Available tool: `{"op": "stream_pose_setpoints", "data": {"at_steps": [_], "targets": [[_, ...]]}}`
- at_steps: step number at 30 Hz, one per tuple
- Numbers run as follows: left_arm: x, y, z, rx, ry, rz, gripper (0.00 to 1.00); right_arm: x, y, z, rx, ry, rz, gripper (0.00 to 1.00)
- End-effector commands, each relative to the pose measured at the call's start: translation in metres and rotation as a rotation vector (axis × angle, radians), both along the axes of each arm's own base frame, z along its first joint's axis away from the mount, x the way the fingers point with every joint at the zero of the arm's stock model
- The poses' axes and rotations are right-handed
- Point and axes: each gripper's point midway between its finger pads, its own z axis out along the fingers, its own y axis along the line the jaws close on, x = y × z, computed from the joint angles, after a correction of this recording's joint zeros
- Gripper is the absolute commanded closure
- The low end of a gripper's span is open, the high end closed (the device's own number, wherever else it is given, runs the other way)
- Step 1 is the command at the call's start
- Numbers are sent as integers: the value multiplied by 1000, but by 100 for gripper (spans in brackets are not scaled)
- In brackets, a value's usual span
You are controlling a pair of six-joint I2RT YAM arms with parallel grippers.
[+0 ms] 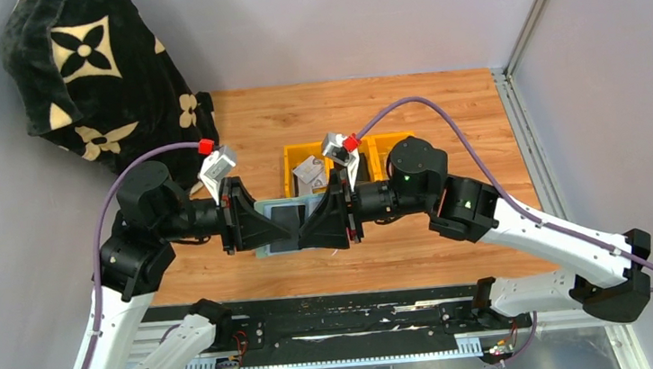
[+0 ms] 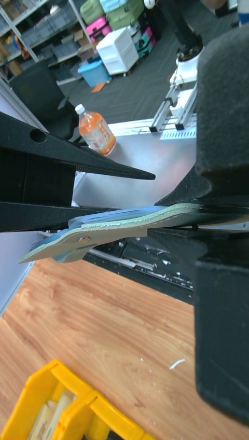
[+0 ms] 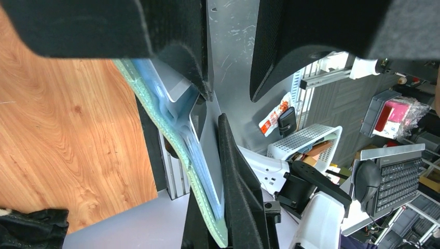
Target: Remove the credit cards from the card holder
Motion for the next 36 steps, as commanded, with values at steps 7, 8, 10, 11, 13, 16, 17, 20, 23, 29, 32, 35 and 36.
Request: {"op": "stream_pose_setpoints", "data": {"at_steps": [7, 8, 10, 11, 13, 16, 17, 20, 23, 29, 32, 35, 36], "targets": [[-34, 2, 23, -78, -5, -163, 100, 25, -16, 3, -31, -55, -130, 65], [-34, 2, 24, -79, -10, -163, 100, 26, -17, 3, -33, -58, -133, 65], [-35, 3, 24, -78, -8, -164, 100, 27, -17, 4, -34, -59, -134, 65], [-36, 3, 23, -77, -6, -165, 100, 27, -17, 4, -33, -60, -134, 65], [-37, 3, 23, -77, -10, -168, 100, 28, -15, 6, -29, -62, -134, 65], [-38, 4, 20, -72, -10, -168, 100, 27, -9, 10, -16, -57, -118, 65], [-37, 4, 19, -71, -13, -165, 100, 26, -7, 12, -5, -54, -107, 65], [-35, 4, 14, -59, -19, -149, 96, 22, 2, 24, 49, -44, -64, 67], [-33, 5, 8, -40, -24, -141, 90, 20, 9, 27, 72, -22, -37, 75], [-33, 7, -8, 10, -39, -159, 78, 16, 13, 25, 109, 10, -9, 100], [-23, 7, -20, 55, -34, -109, 76, 13, 12, 22, 116, 28, 1, 100], [-6, 9, -33, 113, -36, -23, 76, 14, 13, 16, 104, 43, -4, 93], [-3, 10, -34, 123, -38, -9, 76, 15, 14, 14, 100, 49, -5, 88]]}}
